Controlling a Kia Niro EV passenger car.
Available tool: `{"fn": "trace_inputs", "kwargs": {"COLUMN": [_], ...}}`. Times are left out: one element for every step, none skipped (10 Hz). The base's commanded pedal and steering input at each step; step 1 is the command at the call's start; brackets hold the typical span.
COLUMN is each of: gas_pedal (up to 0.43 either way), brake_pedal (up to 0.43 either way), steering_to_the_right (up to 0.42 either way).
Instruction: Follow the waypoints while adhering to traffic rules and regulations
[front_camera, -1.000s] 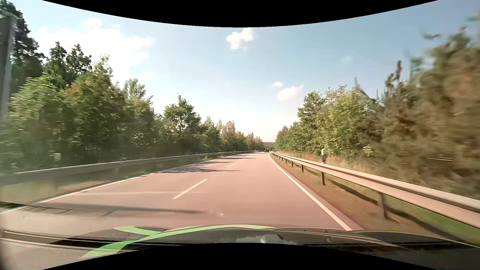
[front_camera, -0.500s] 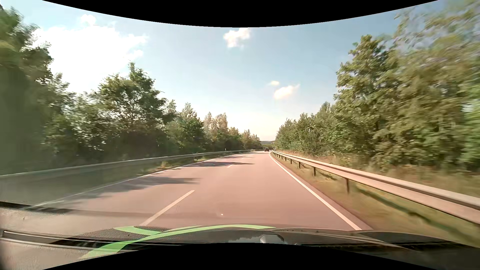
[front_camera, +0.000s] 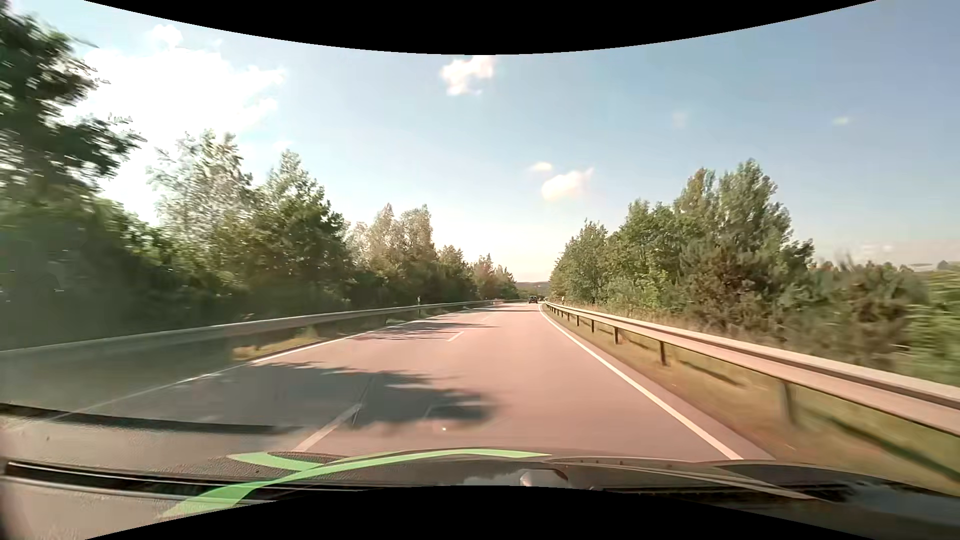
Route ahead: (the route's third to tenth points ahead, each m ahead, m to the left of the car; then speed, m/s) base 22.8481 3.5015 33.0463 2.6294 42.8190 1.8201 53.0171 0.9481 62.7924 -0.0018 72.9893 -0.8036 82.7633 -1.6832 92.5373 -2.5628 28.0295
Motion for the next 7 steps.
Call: {"fn": "trace_inputs", "kwargs": {"gas_pedal": [0.209, 0.197, 0.197, 0.189, 0.169, 0.15, 0.15], "brake_pedal": [0.0, 0.0, 0.0, 0.0, 0.0, 0.0, 0.0], "steering_to_the_right": [0.006, 0.006, 0.006, 0.007, 0.006, 0.007, 0.007]}}
